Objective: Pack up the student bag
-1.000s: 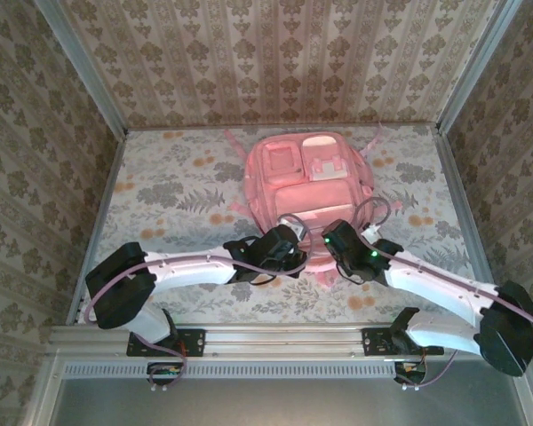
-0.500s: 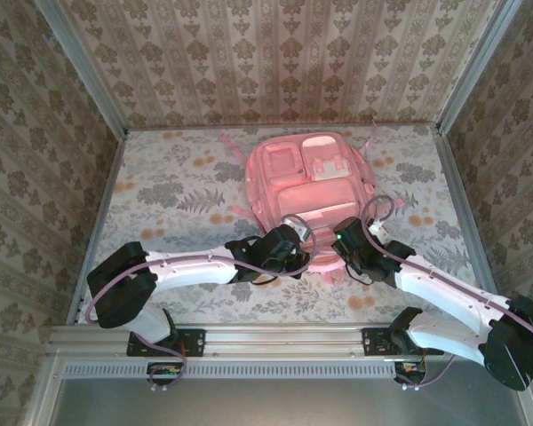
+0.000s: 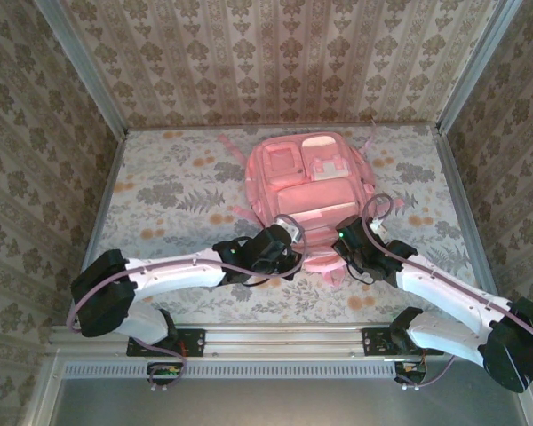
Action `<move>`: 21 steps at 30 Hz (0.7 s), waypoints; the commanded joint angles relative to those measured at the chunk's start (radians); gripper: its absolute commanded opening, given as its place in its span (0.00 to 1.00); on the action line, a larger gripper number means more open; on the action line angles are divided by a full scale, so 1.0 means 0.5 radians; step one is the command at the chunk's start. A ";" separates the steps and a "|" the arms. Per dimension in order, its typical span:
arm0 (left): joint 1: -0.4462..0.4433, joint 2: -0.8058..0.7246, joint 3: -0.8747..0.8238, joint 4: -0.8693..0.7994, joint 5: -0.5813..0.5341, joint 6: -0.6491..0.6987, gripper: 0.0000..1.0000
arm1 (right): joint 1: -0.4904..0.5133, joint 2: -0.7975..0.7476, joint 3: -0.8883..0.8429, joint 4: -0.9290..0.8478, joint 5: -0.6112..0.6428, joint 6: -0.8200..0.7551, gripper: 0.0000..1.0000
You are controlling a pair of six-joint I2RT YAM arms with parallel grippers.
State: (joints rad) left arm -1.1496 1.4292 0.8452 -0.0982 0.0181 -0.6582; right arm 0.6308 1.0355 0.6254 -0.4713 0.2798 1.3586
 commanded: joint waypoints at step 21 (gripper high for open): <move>0.231 -0.108 0.053 -0.630 -0.079 -0.017 0.00 | -0.100 -0.030 0.057 -0.197 0.175 -0.223 0.00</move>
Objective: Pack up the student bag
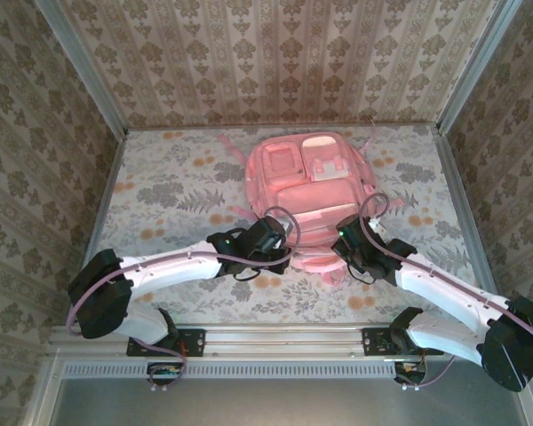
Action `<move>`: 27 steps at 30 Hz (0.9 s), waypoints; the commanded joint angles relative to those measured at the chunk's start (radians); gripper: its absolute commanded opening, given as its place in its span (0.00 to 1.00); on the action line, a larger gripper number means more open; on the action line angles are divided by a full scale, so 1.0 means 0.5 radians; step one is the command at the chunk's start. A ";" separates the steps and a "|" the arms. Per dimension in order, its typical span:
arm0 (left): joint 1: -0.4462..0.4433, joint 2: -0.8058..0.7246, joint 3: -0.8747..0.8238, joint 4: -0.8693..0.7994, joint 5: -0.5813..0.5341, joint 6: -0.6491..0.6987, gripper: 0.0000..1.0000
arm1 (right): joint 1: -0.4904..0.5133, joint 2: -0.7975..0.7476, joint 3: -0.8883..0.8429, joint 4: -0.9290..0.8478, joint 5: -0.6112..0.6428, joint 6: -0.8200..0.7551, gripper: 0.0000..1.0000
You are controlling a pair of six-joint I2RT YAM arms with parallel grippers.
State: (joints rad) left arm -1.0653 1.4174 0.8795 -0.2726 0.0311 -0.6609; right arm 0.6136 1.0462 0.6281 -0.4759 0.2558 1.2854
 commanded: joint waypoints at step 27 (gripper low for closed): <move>-0.144 0.026 0.096 -0.041 0.033 -0.067 0.00 | 0.185 -0.225 0.095 -0.197 -0.245 0.552 0.45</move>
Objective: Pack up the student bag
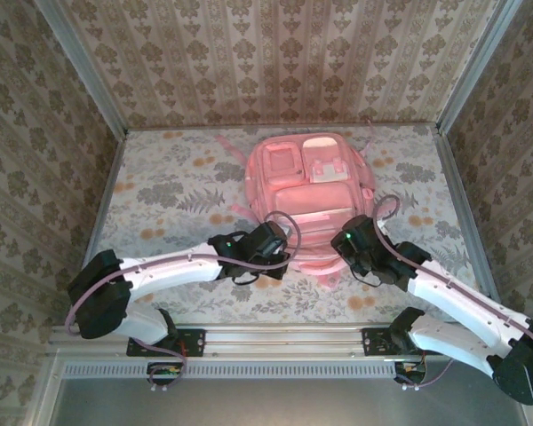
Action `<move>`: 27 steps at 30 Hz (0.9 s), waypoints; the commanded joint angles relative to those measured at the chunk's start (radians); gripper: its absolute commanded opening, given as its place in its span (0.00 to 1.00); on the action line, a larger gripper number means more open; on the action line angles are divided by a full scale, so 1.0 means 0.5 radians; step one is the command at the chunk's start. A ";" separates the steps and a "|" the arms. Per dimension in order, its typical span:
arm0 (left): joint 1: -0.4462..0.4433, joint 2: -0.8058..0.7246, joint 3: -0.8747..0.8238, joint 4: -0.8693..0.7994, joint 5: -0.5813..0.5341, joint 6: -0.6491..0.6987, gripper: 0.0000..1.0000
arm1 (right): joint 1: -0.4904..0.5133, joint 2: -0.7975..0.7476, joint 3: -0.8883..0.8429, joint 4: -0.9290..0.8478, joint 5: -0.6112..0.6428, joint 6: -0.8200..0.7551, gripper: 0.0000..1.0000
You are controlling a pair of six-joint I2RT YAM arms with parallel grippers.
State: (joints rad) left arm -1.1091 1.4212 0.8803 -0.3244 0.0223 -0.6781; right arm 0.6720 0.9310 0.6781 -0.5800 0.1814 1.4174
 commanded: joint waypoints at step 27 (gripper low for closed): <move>-0.160 0.092 0.115 0.115 -0.007 -0.004 0.00 | 0.262 0.424 -0.169 0.427 0.066 0.726 0.20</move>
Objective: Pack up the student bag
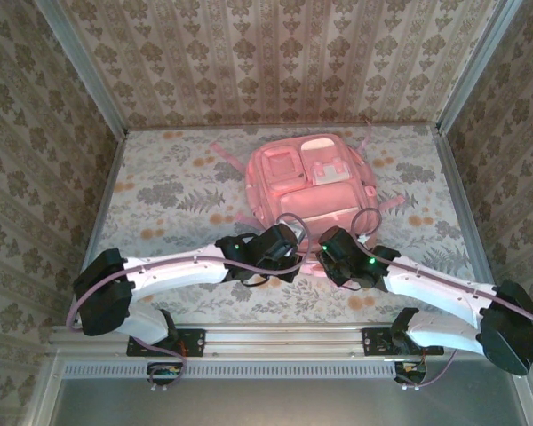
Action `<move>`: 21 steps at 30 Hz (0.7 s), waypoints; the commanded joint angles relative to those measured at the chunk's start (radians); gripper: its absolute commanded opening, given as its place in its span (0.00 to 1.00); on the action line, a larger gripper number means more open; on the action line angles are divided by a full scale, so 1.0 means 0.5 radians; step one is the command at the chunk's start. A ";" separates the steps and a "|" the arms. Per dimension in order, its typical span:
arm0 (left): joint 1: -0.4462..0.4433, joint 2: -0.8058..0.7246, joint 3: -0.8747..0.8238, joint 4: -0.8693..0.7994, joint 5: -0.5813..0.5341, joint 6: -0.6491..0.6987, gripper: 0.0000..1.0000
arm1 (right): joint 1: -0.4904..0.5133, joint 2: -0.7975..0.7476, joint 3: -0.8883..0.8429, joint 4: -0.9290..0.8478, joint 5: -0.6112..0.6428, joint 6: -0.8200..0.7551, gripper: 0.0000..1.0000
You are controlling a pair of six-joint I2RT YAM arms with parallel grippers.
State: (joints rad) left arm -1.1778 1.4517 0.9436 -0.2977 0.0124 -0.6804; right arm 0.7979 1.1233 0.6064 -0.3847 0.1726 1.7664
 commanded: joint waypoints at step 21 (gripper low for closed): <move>0.072 0.285 -0.079 0.248 0.108 0.018 0.00 | 0.011 0.122 -0.045 0.100 0.026 0.010 0.19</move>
State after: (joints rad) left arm -1.1503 1.5684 0.9226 -0.2043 0.0383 -0.6804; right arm 0.7979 1.1748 0.5945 -0.3424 0.1730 1.7657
